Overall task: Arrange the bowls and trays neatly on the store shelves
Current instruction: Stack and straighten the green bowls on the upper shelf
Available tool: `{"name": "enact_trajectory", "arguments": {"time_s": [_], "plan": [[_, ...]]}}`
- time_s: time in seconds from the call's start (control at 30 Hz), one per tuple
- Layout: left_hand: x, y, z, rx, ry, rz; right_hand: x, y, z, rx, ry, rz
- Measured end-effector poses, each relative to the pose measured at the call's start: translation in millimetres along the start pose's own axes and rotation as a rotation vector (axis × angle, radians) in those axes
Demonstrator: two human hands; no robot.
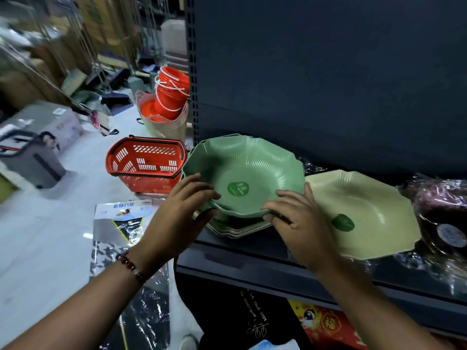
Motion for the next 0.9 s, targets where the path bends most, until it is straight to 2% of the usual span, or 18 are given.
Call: {"name": "enact_trajectory", "arguments": {"time_s": [0.13, 0.23, 0.5, 0.73, 0.9], "plan": [[-19.2, 0.5, 14.4, -0.019, -0.046, -0.051, 2.1, -43.0, 7.3, -0.131, 0.019, -0.018], [-25.7, -11.4, 22.0, -0.055, -0.07, -0.064, 12.2, -54.6, 17.3, -0.153, -0.027, 0.031], [-33.6, -33.5, 33.8, -0.05, -0.048, -0.061, 16.2, -64.1, 22.7, -0.146, -0.111, 0.106], [-31.2, -37.9, 39.9, -0.07, -0.078, -0.148, 12.8, -60.8, 25.5, -0.149, -0.181, 0.157], [-10.4, -48.5, 38.7, -0.149, -0.052, -0.125, 4.2, -54.0, 33.7, -0.272, -0.207, 0.211]]}}
Point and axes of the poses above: each hand's wrist, its own z-axis away from the middle knuckle, its own y-axis out of the back of the hand, x = y × z, the point moved 8 cm from there along -z, towards the middle knuckle, and after that the axes turned 7 degrees about x, right-handed, at the moved point
